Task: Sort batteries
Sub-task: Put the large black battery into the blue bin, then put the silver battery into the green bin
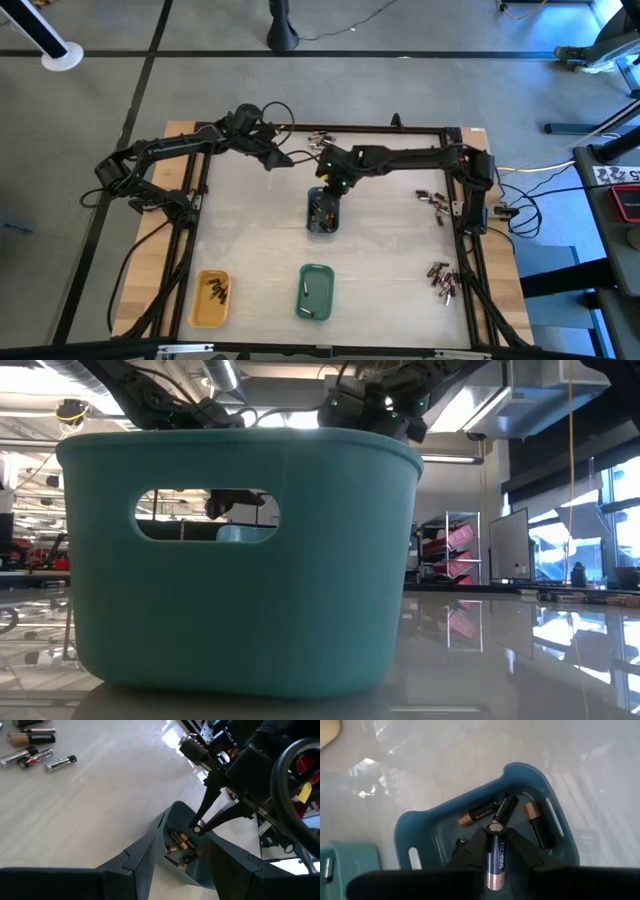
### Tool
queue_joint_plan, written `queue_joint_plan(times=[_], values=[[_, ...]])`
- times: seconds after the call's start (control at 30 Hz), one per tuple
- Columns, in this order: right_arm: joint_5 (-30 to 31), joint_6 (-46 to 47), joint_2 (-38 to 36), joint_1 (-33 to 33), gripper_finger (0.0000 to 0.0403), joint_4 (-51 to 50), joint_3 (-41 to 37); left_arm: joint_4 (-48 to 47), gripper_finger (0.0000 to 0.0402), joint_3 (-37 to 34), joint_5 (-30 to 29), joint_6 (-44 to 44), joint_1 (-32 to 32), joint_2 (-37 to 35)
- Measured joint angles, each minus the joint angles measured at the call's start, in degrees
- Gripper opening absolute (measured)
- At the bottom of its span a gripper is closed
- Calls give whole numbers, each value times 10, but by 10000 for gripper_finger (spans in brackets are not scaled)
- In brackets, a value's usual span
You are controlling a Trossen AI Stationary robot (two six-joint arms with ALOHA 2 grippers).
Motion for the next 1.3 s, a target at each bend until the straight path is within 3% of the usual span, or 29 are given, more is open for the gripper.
queue_joint_plan(times=[0.17, 0.63, 0.87, 1.07, 1.3], values=[[-6, -26, 0, -11, 50, -7, 0, -1, 159, 0, -2, -16, 0, 0], [-31, -48, 0, -44, 137, -5, 0, -1, 159, 0, -24, -24, 0, 0], [-58, -47, -26, -70, 136, 2, 0, -29, 159, 0, -107, -50, 1, 0], [-51, -47, -66, -97, 136, 23, 1, -63, 159, 0, -175, -16, 1, 0], [-49, -87, -103, -136, 136, 29, 1, -66, 159, 41, -187, -15, 0, 31]])
